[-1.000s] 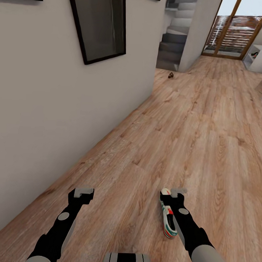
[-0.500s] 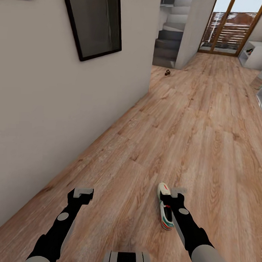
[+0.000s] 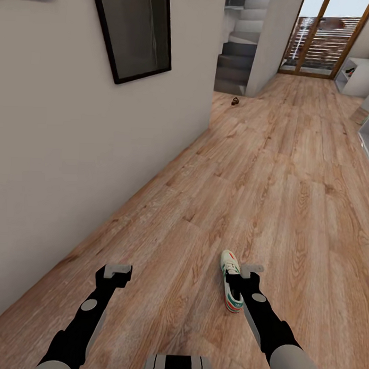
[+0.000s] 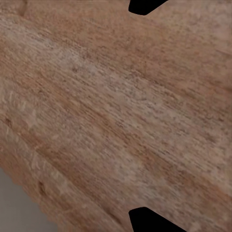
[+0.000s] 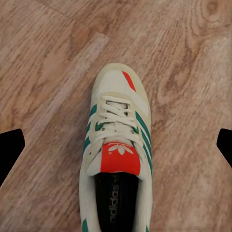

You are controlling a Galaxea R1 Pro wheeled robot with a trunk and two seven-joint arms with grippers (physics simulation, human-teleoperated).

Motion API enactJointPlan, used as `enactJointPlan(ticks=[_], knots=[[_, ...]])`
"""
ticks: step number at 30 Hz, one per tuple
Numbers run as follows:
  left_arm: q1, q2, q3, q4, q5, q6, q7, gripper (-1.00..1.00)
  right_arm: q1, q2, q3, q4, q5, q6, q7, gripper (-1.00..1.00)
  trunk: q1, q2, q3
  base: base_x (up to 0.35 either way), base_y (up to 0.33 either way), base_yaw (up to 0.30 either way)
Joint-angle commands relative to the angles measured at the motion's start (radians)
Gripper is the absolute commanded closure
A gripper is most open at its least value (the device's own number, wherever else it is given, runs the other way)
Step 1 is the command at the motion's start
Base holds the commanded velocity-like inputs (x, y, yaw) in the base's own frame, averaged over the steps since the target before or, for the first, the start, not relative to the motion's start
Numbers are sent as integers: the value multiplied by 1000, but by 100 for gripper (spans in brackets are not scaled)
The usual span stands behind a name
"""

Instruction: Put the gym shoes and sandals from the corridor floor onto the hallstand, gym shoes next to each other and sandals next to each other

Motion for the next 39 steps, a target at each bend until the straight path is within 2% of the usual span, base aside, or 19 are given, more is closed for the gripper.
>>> enactJointPlan(ticks=[1,16,19,26,27,33,36,39], knots=[[-1,-2,5,0,-11,-5,-4,-100,0,1,-4,-1,10,3,0,-100,0,0,-1,-4,0,0],[1,0,4,-9,-11,-4,-14,-100,0,1,-4,0,12,0,0,-100,0,0,-1,0,0,0],[1,1,4,-9,-11,-5,-18,-100,0,1,-4,2,12,0,0,-100,1,-1,-14,0,0,0],[4,1,4,-9,-11,-7,-23,-100,0,1,-4,78,12,-27,-1,-100,4,-2,-46,0,0,0],[4,2,3,-9,-11,-8,-23,-100,1,0,-4,110,13,-73,0,-100,4,-2,-47,0,0,0],[4,0,2,-9,-11,-8,-24,-100,1,-1,-5,173,15,-194,-1,-100,4,-2,-48,0,0,0],[4,-2,2,-9,-11,-8,-24,-100,1,-3,-5,210,15,-279,-1,-100,4,-2,-48,0,0,0],[4,-2,2,-9,-11,-8,-28,-100,1,-3,-5,220,14,-304,-1,-100,4,-2,-48,0,0,0]])
